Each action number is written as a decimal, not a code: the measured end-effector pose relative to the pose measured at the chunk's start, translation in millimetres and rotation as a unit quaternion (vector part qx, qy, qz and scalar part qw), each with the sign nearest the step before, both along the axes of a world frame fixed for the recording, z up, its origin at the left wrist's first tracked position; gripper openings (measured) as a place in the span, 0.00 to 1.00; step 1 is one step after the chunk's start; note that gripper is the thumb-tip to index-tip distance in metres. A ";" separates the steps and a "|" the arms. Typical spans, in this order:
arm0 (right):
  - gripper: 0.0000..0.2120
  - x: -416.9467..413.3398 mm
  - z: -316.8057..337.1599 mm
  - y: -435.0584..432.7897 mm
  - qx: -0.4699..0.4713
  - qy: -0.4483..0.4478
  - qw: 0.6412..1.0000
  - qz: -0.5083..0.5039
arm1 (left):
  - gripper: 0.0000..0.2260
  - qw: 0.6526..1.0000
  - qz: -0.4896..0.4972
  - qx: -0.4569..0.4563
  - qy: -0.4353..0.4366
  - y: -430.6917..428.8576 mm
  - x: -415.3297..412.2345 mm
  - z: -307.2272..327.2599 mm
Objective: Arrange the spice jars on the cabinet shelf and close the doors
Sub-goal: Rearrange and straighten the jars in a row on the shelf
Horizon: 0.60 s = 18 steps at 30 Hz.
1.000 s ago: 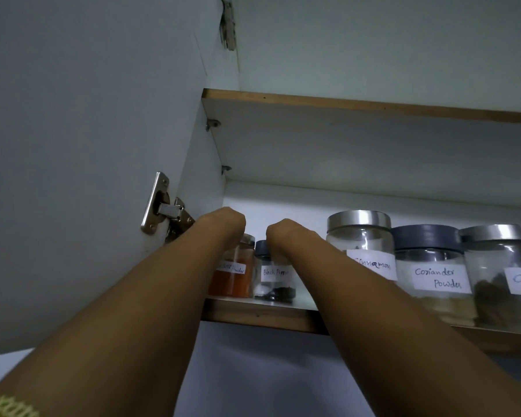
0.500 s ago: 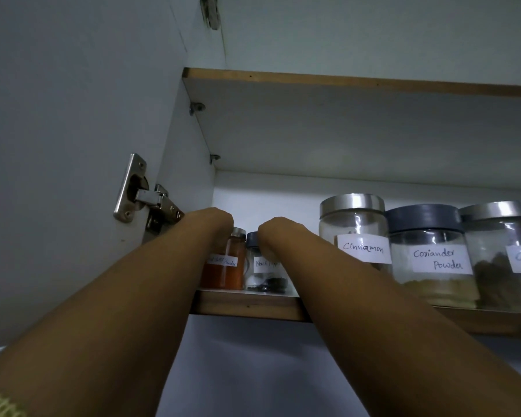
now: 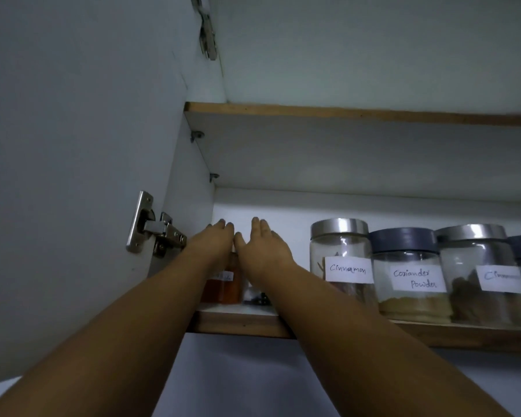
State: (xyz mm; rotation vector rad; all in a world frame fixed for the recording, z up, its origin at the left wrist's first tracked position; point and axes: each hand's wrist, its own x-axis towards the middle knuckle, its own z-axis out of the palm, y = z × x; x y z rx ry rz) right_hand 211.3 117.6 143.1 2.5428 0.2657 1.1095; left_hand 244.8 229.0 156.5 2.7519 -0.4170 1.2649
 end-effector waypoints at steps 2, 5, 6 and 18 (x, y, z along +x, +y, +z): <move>0.30 -8.1 -1.3 -1.2 -0.010 -0.013 1.000 0.019 | 0.32 1.000 -0.023 -0.013 0.006 -0.7 -6.6 -2.2; 0.28 -21.9 -8.6 -9.7 0.007 0.006 1.000 0.024 | 0.30 0.998 -0.039 -0.052 0.019 -2.1 -18.2 -0.6; 0.27 -26.2 -11.3 -12.3 0.018 0.017 0.999 0.031 | 0.28 0.997 -0.044 -0.067 0.021 -2.9 -21.3 0.7; 0.37 1.8 10.4 10.2 0.304 0.177 0.936 0.018 | 0.32 0.986 0.045 0.050 0.149 -4.8 0.0 4.1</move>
